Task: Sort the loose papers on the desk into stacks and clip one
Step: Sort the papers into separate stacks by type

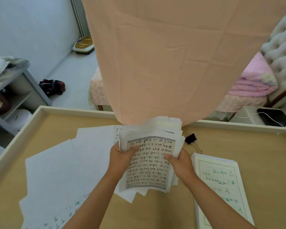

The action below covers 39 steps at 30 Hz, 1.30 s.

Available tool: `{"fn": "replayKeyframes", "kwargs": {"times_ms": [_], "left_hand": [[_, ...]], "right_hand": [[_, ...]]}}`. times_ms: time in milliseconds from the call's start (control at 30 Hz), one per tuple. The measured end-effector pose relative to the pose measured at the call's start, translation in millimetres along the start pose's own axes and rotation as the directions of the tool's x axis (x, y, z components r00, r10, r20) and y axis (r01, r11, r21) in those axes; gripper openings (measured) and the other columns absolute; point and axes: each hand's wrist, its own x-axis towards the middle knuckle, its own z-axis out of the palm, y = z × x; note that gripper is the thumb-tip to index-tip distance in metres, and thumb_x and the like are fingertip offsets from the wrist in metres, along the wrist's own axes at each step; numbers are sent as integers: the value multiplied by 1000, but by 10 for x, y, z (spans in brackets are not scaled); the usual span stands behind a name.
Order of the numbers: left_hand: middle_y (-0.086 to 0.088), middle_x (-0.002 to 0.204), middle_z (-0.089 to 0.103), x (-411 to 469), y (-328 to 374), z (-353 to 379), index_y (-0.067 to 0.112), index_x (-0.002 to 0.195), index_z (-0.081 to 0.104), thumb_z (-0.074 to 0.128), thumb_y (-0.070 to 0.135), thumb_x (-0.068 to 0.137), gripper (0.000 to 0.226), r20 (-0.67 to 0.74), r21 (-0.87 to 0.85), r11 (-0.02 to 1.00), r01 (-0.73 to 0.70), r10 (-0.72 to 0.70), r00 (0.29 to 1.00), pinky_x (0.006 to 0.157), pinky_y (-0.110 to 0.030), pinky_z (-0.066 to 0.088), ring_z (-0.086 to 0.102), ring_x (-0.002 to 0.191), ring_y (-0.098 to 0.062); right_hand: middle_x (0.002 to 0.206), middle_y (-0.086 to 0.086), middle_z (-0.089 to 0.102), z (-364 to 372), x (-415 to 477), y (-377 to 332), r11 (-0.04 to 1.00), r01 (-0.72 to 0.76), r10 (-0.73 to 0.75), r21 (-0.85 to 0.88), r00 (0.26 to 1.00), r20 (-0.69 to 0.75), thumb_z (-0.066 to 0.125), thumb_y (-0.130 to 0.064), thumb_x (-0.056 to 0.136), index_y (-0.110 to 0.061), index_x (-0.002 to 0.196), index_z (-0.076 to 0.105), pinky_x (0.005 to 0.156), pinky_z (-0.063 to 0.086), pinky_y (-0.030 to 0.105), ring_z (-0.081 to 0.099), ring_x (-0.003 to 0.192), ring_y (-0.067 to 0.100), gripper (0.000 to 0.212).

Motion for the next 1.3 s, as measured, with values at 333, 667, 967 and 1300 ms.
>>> {"fn": "replayKeyframes", "kwargs": {"times_ms": [333, 667, 967, 1300], "left_hand": [[6, 108, 66, -62, 85, -103, 33, 106, 58, 92, 20, 62, 57, 51, 81, 977, -196, 193, 980, 73, -32, 59, 67, 99, -18], [4, 101, 68, -69, -347, -178, 24, 99, 63, 81, 8, 77, 33, 58, 126, 979, -158, 152, 987, 68, -26, 57, 66, 92, -16], [-2, 101, 76, 169, -623, -293, 16, 112, 63, 69, 28, 91, 25, 348, 295, 945, 141, -243, 905, 87, -40, 58, 73, 94, -19], [5, 117, 71, -60, -1321, -213, 23, 125, 58, 74, 34, 85, 44, 498, 487, 795, 362, -593, 633, 93, -38, 56, 68, 107, -15]], "right_hand": [[110, -5, 73, -164, -216, -271, 987, 159, -159, 14, 984, 85, 83, -3, 74, -19, 119, 60, 77, 58, 25, 70, 100, 7, 53], [97, -6, 73, -74, -252, 49, 1000, -29, 29, 0, 999, -43, 78, 0, 78, -21, 98, 69, 63, 55, 16, 70, 93, 13, 31], [118, 1, 69, -254, 25, -2, 992, -88, 72, -89, 983, -172, 64, -13, 94, -15, 122, 64, 73, 48, 21, 64, 92, 10, 28], [127, -1, 66, -572, -69, 819, 823, -543, 566, -167, 806, 171, 75, -65, 72, -31, 127, 62, 105, 46, 48, 61, 120, 23, 66]]}}
